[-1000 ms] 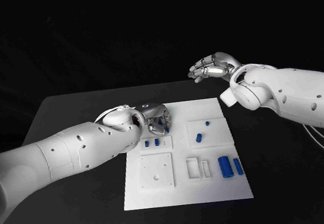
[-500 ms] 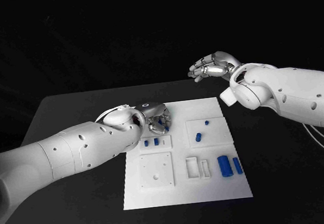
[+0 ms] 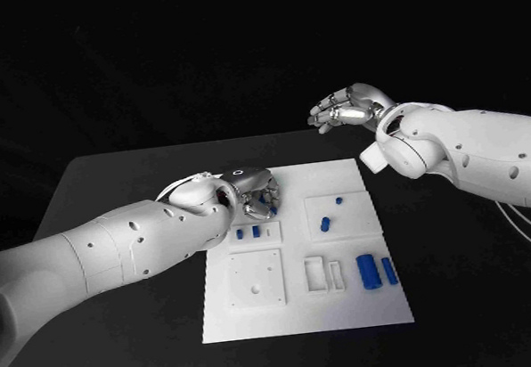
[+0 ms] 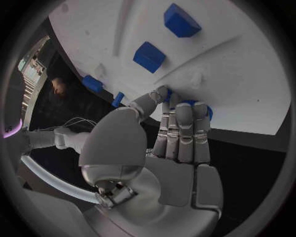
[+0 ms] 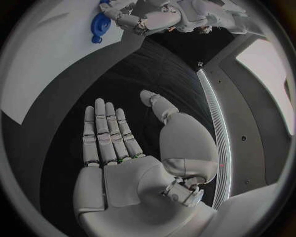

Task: Assemble the parts on the task board

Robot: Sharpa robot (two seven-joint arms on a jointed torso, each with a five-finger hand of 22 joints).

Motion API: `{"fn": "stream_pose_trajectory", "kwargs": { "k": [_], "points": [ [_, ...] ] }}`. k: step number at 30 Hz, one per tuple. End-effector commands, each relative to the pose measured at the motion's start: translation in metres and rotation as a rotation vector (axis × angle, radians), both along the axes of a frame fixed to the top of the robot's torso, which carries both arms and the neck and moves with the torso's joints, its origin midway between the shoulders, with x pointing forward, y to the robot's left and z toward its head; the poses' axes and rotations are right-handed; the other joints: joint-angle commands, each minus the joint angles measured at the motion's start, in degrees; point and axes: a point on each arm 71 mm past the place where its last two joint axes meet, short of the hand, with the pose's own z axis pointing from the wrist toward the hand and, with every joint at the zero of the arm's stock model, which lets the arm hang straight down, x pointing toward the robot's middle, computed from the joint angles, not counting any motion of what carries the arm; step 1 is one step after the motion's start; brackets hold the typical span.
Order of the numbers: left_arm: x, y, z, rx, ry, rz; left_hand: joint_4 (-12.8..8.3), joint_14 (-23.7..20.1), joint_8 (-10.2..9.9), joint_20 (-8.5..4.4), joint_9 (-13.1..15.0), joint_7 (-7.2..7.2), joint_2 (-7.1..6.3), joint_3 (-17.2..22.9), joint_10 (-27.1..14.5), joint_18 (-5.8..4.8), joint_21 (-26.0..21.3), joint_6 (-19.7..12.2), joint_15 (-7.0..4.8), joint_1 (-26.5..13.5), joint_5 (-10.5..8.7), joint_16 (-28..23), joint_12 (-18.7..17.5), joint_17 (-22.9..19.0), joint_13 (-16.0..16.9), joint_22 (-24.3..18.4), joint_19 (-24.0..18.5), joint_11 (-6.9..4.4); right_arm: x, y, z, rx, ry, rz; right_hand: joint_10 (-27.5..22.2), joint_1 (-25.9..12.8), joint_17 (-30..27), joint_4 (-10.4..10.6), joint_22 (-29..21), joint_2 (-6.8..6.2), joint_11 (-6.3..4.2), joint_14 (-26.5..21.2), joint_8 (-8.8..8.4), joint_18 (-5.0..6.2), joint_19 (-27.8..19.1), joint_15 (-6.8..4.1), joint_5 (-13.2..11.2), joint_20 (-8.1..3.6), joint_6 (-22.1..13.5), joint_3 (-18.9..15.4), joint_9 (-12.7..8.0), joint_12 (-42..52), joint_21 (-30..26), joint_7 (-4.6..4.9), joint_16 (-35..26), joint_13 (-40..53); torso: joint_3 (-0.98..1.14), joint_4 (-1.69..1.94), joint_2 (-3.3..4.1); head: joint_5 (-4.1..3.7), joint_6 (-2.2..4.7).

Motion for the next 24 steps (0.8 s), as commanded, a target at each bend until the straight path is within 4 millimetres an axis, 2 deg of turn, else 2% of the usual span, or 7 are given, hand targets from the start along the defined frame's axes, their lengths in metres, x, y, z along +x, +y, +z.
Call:
{"fn": "stream_pose_trajectory", "kwargs": {
  "k": [1,14,17,24],
  "points": [
    [-0.007,0.002,-0.022,0.08,0.07,-0.016,-0.3,0.71,0.4,-1.82,0.18,-0.11,0.87,0.1,0.88,0.33,0.37,0.87,-0.18,0.13,1.2,0.35,0.11,0.06,0.19,0.86,0.6,-0.02,0.0,0.001,0.001,-0.004,-0.008,0.011,-0.3,-0.16,0.06,0.11,0.07,0.4,-0.11,-0.26,0.3,1.01,-0.12,0.1,0.35,0.12,-0.41,-0.05,-0.06,0.32,-0.33,2.11,-0.38,-0.11,-0.01,0.01,-0.02,0.02,0.08],
    [-0.011,0.007,-0.023,0.026,0.006,-0.024,-0.66,2.34,0.34,-2.59,0.64,-0.47,1.47,0.1,2.42,0.27,0.61,1.92,-0.66,-0.41,3.63,0.58,-0.71,-0.14,0.52,0.71,2.16,-0.49,0.0,0.001,0.0,-0.003,-0.007,0.011,-0.3,-0.19,0.08,0.13,0.08,0.41,-0.1,-0.26,0.32,1.02,-0.13,0.1,0.35,0.14,-0.4,-0.06,-0.08,0.34,-0.33,2.11,-0.39,-0.15,0.0,-0.02,-0.04,0.1,0.43],
    [-0.013,0.01,-0.023,-0.005,0.002,-0.02,-0.58,2.79,0.39,-2.77,0.85,-0.56,1.65,0.03,2.89,0.28,0.68,2.2,-0.81,-0.73,3.82,0.56,-0.84,-0.22,0.63,0.67,2.6,-0.63,0.0,0.001,0.0,-0.003,-0.007,0.009,-0.3,-0.2,0.08,0.14,0.09,0.42,-0.1,-0.26,0.32,1.02,-0.13,0.1,0.35,0.15,-0.4,-0.06,-0.08,0.35,-0.33,2.11,-0.4,-0.15,0.02,-0.08,-0.02,0.17,0.88],
    [-0.015,0.016,-0.022,-0.03,0.0,-0.011,-0.68,3.27,0.41,-2.98,1.09,-0.68,1.66,0.05,3.31,0.32,0.72,2.45,-0.96,-0.91,3.97,0.49,-1.04,-0.32,0.74,0.63,3.06,-0.78,0.0,0.001,0.0,-0.003,-0.008,0.011,-0.29,-0.21,0.09,0.16,0.09,0.44,-0.11,-0.25,0.33,1.03,-0.13,0.1,0.35,0.16,-0.4,-0.06,-0.09,0.37,-0.33,2.11,-0.4,-0.17,0.02,0.03,-0.05,0.24,1.1]
  ]
}}
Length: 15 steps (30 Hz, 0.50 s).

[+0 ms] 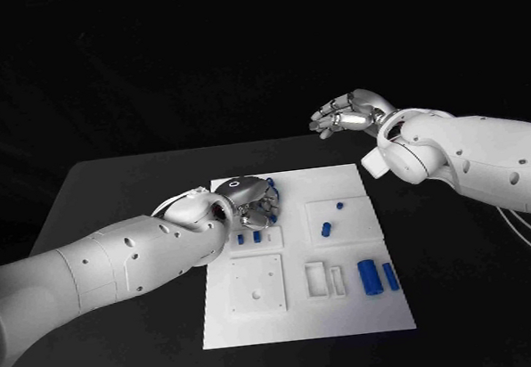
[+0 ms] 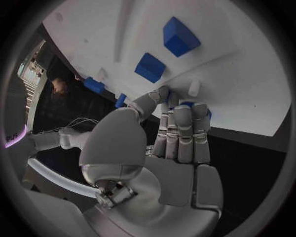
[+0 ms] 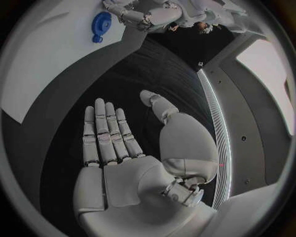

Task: Assemble the parts on the task board

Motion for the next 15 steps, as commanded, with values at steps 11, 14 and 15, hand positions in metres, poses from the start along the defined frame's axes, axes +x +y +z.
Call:
{"fn": "stream_pose_trajectory", "kwargs": {
  "k": [11,14,15],
  "points": [
    [0.002,0.017,0.011,-0.123,0.057,0.058,-0.27,0.76,0.33,-2.3,0.45,0.2,0.16,0.16,1.03,0.97,0.32,0.84,0.0,-0.36,0.84,-0.01,-0.33,-0.17,-0.03,0.58,0.77,0.26,0.001,-0.001,0.0,-0.003,-0.009,0.005,-0.29,-0.23,0.07,0.16,0.06,0.47,-0.11,-0.25,0.34,1.05,-0.14,0.1,0.35,0.18,-0.4,-0.07,-0.11,0.4,-0.33,2.11,-0.41,-0.1,0.07,0.17,-0.06,0.36,0.45],
    [0.004,0.019,0.018,-0.157,0.058,0.073,-0.27,0.8,0.31,-2.31,0.47,0.2,0.15,0.16,1.04,0.97,0.32,0.85,0.0,-0.39,0.87,-0.02,-0.37,-0.18,-0.03,0.58,0.8,0.26,0.001,-0.001,0.0,-0.003,-0.008,0.006,-0.29,-0.23,0.07,0.16,0.07,0.46,-0.11,-0.25,0.35,1.05,-0.14,0.1,0.35,0.18,-0.4,-0.07,-0.12,0.4,-0.33,2.11,-0.42,-0.11,0.05,0.19,-0.06,0.5,0.64],
    [0.005,0.02,0.019,-0.163,0.064,0.078,-0.26,0.83,0.31,-2.32,0.48,0.2,0.16,0.17,1.05,0.97,0.32,0.86,-0.01,-0.41,0.88,-0.01,-0.39,-0.18,-0.02,0.58,0.83,0.26,0.0,-0.001,0.0,-0.003,-0.008,0.007,-0.3,-0.23,0.08,0.16,0.07,0.46,-0.11,-0.25,0.35,1.05,-0.14,0.1,0.35,0.18,-0.4,-0.07,-0.12,0.4,-0.33,2.11,-0.42,-0.11,0.03,0.15,-0.03,0.56,0.69]
  ]
}}
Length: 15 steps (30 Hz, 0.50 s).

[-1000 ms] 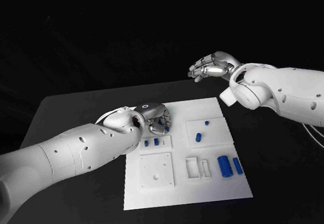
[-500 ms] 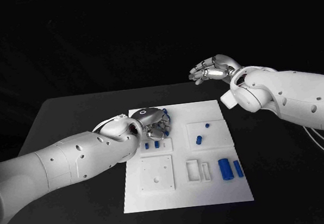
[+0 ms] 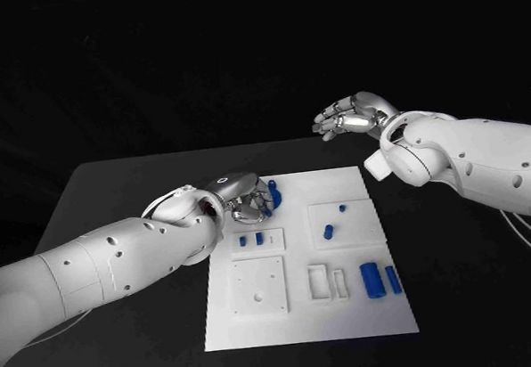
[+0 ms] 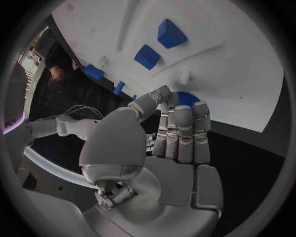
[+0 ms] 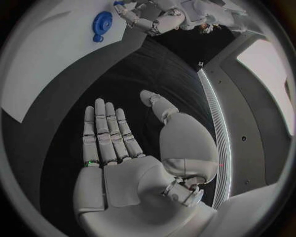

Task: Assemble the parts on the task board

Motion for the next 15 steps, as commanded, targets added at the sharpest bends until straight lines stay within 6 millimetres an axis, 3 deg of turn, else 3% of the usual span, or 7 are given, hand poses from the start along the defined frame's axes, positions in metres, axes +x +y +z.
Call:
{"fn": "stream_pose_trajectory", "kwargs": {
  "k": [1,6,15],
  "points": [
    [0.0,0.003,0.002,-0.059,0.058,0.015,-0.1,0.39,-0.03,-2.23,-0.03,0.4,0.17,0.32,0.32,1.08,0.33,0.66,0.02,-0.42,0.25,-0.01,-0.41,-0.09,0.0,0.59,0.38,-0.13,0.0,0.001,0.001,-0.001,-0.008,0.012,-0.3,-0.23,0.08,0.16,0.08,0.46,-0.11,-0.25,0.35,1.06,-0.14,0.1,0.35,0.18,-0.4,-0.07,-0.07,0.18,-0.33,2.11,-0.19,-0.07,-0.01,0.02,0.0,0.22,0.19],
    [0.002,0.013,0.004,-0.103,0.181,0.05,-0.12,0.45,-0.13,-2.25,0.02,0.42,0.19,0.33,0.33,1.05,0.29,0.61,0.02,-0.57,0.43,-0.07,-0.58,-0.13,0.0,0.59,0.39,-0.12,0.0,0.001,0.001,-0.001,-0.007,0.011,-0.3,-0.23,0.09,0.16,0.08,0.48,-0.11,-0.25,0.35,1.07,-0.15,0.1,0.36,0.19,-0.4,-0.07,-0.08,0.19,-0.33,2.1,-0.19,-0.09,0.03,-0.04,-0.01,0.44,0.27],
    [-0.001,0.038,0.003,-0.088,0.238,0.082,-0.17,0.45,-0.17,-2.24,0.06,0.43,0.23,0.35,0.38,1.02,0.25,0.61,0.03,-0.66,0.59,-0.11,-0.68,-0.15,0.02,0.6,0.34,-0.12,0.0,-0.003,0.001,-0.002,-0.006,0.005,-0.3,-0.23,0.1,0.15,0.08,0.46,-0.11,-0.25,0.35,1.07,-0.15,0.1,0.36,0.19,-0.4,-0.07,-0.09,0.19,-0.34,2.11,-0.2,-0.1,-0.01,0.03,0.04,0.53,0.31]
  ]
}}
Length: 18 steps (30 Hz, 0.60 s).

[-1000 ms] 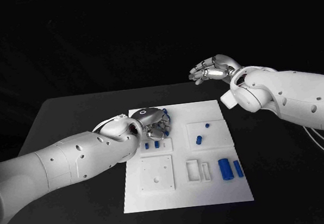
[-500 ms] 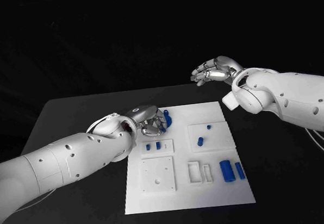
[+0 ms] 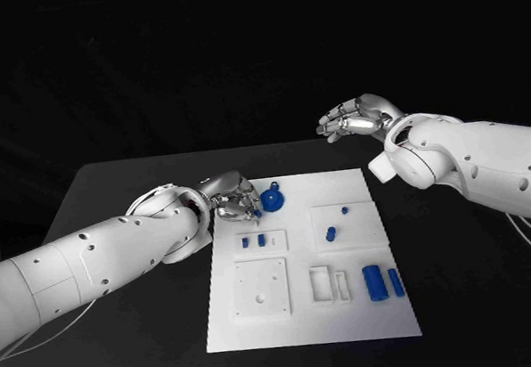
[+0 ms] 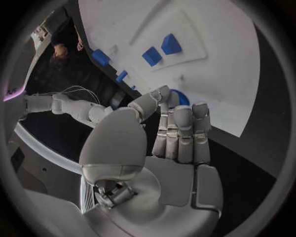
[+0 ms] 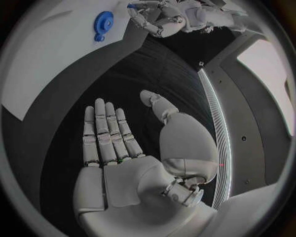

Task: Assemble the parts on the task board

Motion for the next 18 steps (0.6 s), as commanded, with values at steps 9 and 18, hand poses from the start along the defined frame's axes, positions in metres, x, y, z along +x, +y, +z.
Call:
{"fn": "stream_pose_trajectory", "kwargs": {
  "k": [9,18],
  "points": [
    [-0.004,0.013,-0.005,0.01,0.08,-0.006,-0.16,0.38,-0.2,-2.28,0.15,0.42,0.19,0.43,0.38,0.99,0.22,0.6,-0.06,-0.56,0.34,-0.13,-0.45,-0.09,0.02,0.61,0.31,-0.11,-0.001,0.001,0.001,-0.001,-0.006,0.012,-0.3,-0.22,0.07,0.13,0.1,0.45,-0.11,-0.24,0.36,1.09,-0.16,0.1,0.36,0.2,-0.4,-0.08,-0.1,0.21,-0.34,2.1,-0.21,-0.13,-0.14,0.0,0.11,0.46,-0.21],
    [-0.003,0.014,-0.005,0.021,0.063,-0.01,-0.21,0.39,-0.22,-2.29,0.18,0.42,0.23,0.44,0.4,0.98,0.21,0.6,-0.06,-0.55,0.31,-0.14,-0.51,-0.09,0.03,0.62,0.31,-0.11,-0.001,0.002,0.001,-0.001,-0.006,0.014,-0.31,-0.21,0.08,0.12,0.11,0.44,-0.11,-0.24,0.37,1.11,-0.17,0.1,0.36,0.21,-0.41,-0.08,-0.12,0.23,-0.34,2.1,-0.22,-0.16,-0.08,-0.06,0.1,0.51,-0.32]
  ]
}}
